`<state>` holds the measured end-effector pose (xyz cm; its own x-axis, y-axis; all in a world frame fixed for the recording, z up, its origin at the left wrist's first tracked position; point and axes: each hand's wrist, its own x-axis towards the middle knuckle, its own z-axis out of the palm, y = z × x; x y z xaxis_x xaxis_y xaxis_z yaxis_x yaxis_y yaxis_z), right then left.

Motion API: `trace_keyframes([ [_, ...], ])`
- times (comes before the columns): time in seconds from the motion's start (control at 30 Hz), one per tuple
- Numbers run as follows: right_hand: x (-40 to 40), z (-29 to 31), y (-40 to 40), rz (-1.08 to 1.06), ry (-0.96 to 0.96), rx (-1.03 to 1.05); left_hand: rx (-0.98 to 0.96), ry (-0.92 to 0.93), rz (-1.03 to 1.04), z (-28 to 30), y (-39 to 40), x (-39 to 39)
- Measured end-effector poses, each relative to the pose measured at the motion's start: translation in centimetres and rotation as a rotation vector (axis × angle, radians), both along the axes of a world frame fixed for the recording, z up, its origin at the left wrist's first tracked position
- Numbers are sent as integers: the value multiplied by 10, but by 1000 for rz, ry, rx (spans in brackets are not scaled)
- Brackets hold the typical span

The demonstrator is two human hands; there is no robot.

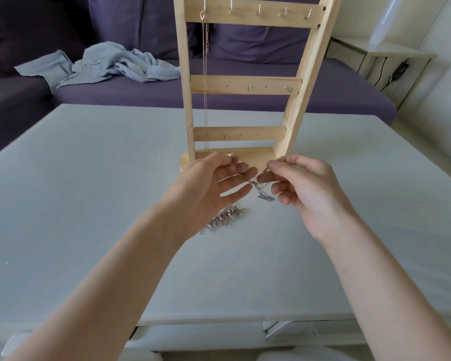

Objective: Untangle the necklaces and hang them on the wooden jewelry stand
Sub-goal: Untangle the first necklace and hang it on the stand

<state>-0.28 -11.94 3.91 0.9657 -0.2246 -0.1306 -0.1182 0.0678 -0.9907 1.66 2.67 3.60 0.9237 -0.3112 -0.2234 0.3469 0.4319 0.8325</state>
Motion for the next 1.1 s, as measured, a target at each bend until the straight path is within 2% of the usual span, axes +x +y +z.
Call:
trace_keyframes([
  [0.17, 1, 1, -5, -74, 52, 109, -46, -38, 12, 0, 5, 2],
  [0.37, 2, -1, -5, -74, 53, -26, -62, -121, -9, 1, 9, 5],
  [0.57, 1, -5, -2, 28, 76, -223, 218, -348, -9, -5, 6, 3],
  [0.67, 1, -6, 0, 34, 6, -305, 395, -452, -23, -6, 2, 0],
  [0.77, 1, -2, -1, 53, -47, -245, 446, -490, -48, -4, -1, -4],
  [0.97, 0, 0, -4, 196, 10, -91, 491, -506, -127, -3, -2, -6],
  [1.1, 0, 0, -4, 221, 19, -83, 538, -532, -180, -2, -3, -8],
])
